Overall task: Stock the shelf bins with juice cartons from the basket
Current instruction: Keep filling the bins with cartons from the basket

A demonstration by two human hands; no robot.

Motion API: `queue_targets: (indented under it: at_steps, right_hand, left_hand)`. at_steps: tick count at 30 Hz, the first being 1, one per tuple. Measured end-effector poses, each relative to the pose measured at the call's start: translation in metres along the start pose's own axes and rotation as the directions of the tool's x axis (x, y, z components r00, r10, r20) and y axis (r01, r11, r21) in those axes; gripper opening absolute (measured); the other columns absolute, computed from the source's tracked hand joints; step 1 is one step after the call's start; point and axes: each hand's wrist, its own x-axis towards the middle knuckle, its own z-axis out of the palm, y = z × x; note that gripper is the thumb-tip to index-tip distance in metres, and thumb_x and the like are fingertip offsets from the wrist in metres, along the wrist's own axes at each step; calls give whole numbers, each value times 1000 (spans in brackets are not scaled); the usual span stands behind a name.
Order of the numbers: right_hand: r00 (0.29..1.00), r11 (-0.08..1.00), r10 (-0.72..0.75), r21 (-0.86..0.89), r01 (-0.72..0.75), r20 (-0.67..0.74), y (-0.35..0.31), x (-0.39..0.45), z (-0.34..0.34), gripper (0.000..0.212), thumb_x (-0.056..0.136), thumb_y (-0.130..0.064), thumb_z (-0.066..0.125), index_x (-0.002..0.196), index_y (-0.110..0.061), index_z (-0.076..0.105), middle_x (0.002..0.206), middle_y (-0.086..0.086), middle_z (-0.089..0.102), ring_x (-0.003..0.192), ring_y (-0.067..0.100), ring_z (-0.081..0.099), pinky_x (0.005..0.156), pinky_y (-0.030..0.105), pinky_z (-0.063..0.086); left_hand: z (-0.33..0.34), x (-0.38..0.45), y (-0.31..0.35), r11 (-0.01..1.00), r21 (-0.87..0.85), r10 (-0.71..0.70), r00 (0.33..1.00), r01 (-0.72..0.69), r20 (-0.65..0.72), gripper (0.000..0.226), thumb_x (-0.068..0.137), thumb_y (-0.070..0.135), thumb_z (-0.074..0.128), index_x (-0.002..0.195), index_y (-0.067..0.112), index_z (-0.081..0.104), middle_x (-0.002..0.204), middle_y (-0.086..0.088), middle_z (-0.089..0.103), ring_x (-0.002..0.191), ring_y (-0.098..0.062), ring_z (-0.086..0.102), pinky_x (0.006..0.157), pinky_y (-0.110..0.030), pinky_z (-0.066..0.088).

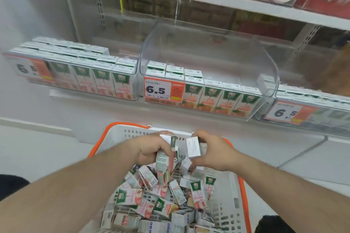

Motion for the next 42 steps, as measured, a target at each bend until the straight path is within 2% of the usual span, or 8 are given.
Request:
queue_targets:
  at_steps: [6, 11, 14, 18, 26, 31, 37, 42]
  right_hand:
    - [985, 966, -83, 230, 117, -153, -60, -29, -46, 52, 57, -21, 90, 100, -26, 60, 97, -7, 67, 95, 8, 61, 85, 29, 48]
    - [964, 828, -54, 528, 190, -261, -79, -32, -57, 58, 49, -15, 84, 101, -16, 60, 90, 6, 73, 85, 25, 70, 81, 47, 57]
    - [934, 831, -67, 499, 247, -350, -86, -31, -57, 51, 57, -4, 86, 98, -19, 59, 85, 0, 73, 80, 16, 69, 70, 37, 56]
    - [864, 902, -47, 351, 252, -501, -92, -36, -55, 49, 60, -15, 92, 89, -26, 54, 76, -9, 69, 72, 11, 64, 62, 27, 54]
    - [731, 970, -78, 118, 213, -678, -91, -59, -64, 66, 44, -49, 88, 87, -32, 42, 78, -15, 59, 70, 1, 54, 57, 16, 41]
    - [675, 984, -99, 29, 176, -731, -72, -77, -81, 80, 52, -62, 78, 116, -45, 32, 97, -28, 54, 95, -11, 53, 76, 8, 43]
    - [441, 983, -174, -133, 123, -880, -43, -90, -101, 66, 67, -59, 64, 128, -39, 46, 99, -12, 69, 85, 13, 65, 76, 35, 55]
    - [30, 970, -107, -97, 224, -994, -9, -82, -167, 52, 82, -39, 63, 129, -17, 63, 108, -13, 67, 97, -6, 61, 88, 17, 49]
  left_hand:
    - [4, -58, 54, 991, -3, 135, 991, -136, -22, 31, 71, 23, 78, 93, 12, 58, 79, -8, 64, 71, -22, 62, 71, -36, 53]
    - [9, -74, 54, 899, 288, 402, 881, -330, -247, 11, 90, 20, 65, 100, 19, 68, 104, -13, 67, 86, -21, 65, 73, -32, 53]
    - [11, -72, 49, 674, 696, 538, 810, -248, -233, 38, 85, 9, 63, 108, 39, 66, 106, 6, 64, 78, -4, 64, 71, -22, 52]
    - [29, -70, 48, 368, 925, 648, 740, -98, -180, 65, 77, 45, 73, 135, 43, 44, 103, 23, 51, 99, 1, 52, 85, -19, 42]
    - [86, -40, 62, 264, 951, 874, 456, -162, -165, 49, 57, 65, 46, 82, 28, 67, 84, 15, 49, 83, -6, 55, 68, -28, 47]
    - [106, -21, 80, 278, 901, 903, 411, -334, -126, 40, 59, 54, 50, 94, 42, 65, 82, 12, 51, 81, -6, 51, 71, -36, 49]
    - [154, 4, 101, 313, 840, 886, 454, -443, -90, 6, 57, 51, 49, 59, 47, 53, 79, 9, 50, 79, -3, 51, 69, -26, 43]
    - [190, 35, 122, 294, 827, 891, 451, -480, -55, 57, 75, 21, 73, 129, 33, 60, 113, 15, 53, 103, 8, 43, 85, 3, 26]
